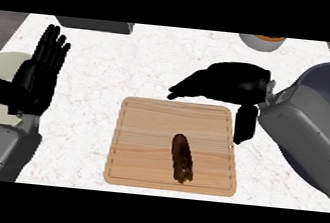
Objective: Pick the sweet potato from the cutting board and place it in the pot
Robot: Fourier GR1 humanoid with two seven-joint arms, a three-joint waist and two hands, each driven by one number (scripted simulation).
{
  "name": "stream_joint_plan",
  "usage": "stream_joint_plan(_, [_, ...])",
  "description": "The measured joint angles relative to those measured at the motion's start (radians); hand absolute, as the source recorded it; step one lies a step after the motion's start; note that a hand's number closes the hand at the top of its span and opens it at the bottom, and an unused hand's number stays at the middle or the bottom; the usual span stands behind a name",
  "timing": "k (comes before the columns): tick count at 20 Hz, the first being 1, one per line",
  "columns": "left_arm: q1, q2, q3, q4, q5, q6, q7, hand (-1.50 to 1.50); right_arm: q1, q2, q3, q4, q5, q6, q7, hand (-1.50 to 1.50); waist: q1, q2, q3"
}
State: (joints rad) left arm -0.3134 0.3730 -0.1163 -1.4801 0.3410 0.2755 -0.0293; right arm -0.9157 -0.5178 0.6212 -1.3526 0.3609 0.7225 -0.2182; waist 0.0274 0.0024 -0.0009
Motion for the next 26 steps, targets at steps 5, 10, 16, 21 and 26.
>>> stream_joint_plan(5, [-0.001, 0.010, 0.027, 0.000, 0.002, -0.015, 0.016, 0.00, -0.025, 0.095, 0.081, -0.011, 0.090, 0.065, 0.097, -1.50, -0.013, -0.003, 0.000])
stream_joint_plan(10, [0.019, -0.004, 0.029, -0.023, -0.020, -0.007, 0.023, 0.00, 0.015, 0.191, 0.130, -0.023, 0.166, 0.111, 0.213, -1.50, -0.020, -0.004, 0.000])
stream_joint_plan(16, [0.038, -0.016, 0.054, -0.027, -0.035, -0.030, 0.015, 0.00, 0.067, 0.259, 0.132, 0.004, 0.254, 0.158, 0.279, -1.50, -0.023, -0.003, 0.001])
stream_joint_plan(21, [0.031, -0.031, 0.073, -0.022, -0.051, -0.040, 0.026, 0.00, 0.134, 0.277, 0.148, 0.014, 0.333, 0.156, 0.255, -1.50, -0.024, -0.002, 0.001])
stream_joint_plan(26, [0.027, -0.055, 0.081, -0.019, -0.073, -0.056, 0.023, 0.00, 0.186, 0.283, 0.152, 0.024, 0.412, 0.115, 0.182, -1.50, -0.024, -0.002, 0.001])
